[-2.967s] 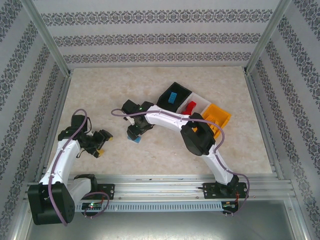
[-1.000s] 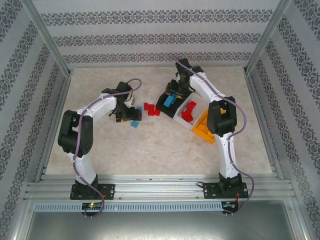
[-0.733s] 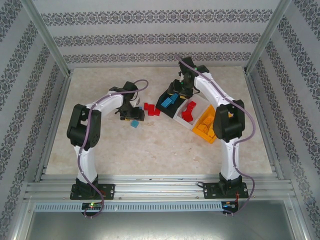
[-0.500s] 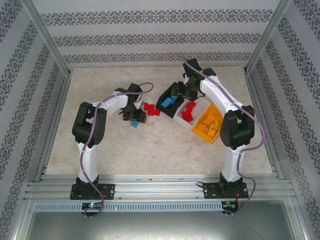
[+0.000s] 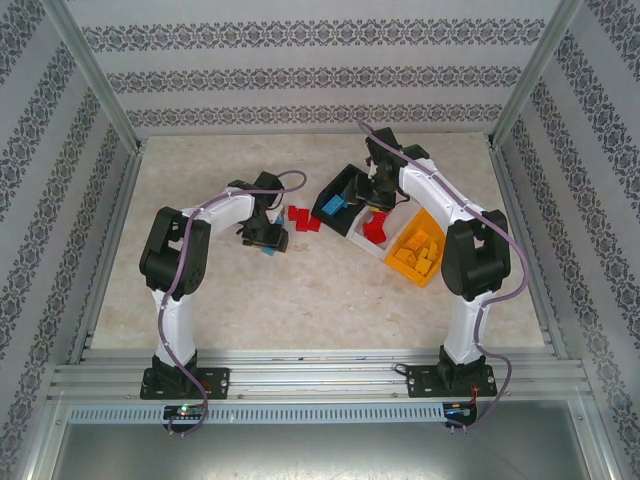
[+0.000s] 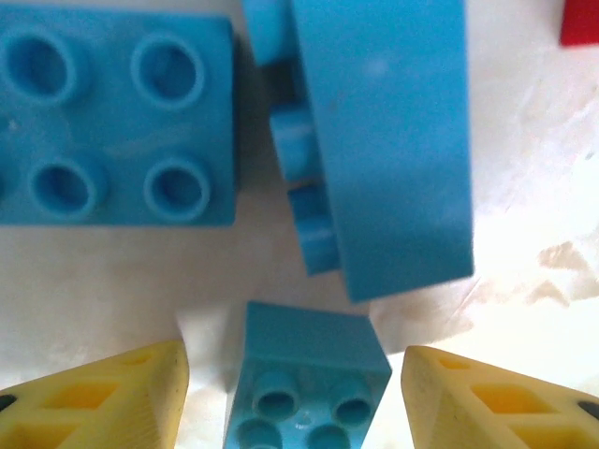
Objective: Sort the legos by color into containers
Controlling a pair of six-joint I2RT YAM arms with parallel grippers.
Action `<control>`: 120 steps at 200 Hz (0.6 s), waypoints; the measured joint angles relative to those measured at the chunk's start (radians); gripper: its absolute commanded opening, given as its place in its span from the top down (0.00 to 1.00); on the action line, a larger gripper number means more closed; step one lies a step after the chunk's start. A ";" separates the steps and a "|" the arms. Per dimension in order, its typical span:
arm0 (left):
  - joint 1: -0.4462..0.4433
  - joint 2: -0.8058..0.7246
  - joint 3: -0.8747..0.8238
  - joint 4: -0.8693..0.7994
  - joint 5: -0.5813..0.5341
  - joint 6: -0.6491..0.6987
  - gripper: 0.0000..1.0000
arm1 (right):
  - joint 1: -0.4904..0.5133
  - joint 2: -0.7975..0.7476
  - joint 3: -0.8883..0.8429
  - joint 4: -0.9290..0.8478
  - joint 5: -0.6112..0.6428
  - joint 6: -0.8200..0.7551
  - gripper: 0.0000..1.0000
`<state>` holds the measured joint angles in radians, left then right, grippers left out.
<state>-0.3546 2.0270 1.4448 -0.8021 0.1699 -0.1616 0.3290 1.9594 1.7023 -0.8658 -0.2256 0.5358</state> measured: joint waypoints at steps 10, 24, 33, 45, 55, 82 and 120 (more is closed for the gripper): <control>0.000 -0.001 -0.002 -0.002 0.000 0.000 0.41 | 0.001 0.000 -0.004 0.003 0.000 0.000 0.39; 0.000 -0.001 -0.004 -0.001 -0.002 -0.002 0.50 | 0.003 0.000 -0.006 0.005 0.000 0.000 0.39; 0.000 -0.001 -0.006 -0.001 -0.005 -0.002 0.60 | 0.003 0.000 -0.006 0.007 0.000 0.000 0.39; 0.001 -0.001 -0.008 -0.001 -0.010 -0.003 0.63 | 0.008 0.000 -0.006 0.007 0.000 0.000 0.39; 0.001 0.000 -0.008 0.000 -0.011 -0.006 0.64 | 0.013 0.000 -0.006 0.008 0.001 0.000 0.39; 0.001 -0.002 -0.008 0.000 -0.009 -0.012 0.65 | 0.016 -0.019 -0.026 0.010 0.005 -0.003 0.39; 0.000 -0.065 -0.039 -0.006 0.039 -0.080 0.65 | 0.005 -0.098 -0.100 0.014 0.015 -0.012 0.38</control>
<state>-0.3542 1.9621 1.4063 -0.8078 0.2092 -0.2420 0.3340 1.8610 1.6028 -0.8516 -0.2104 0.5236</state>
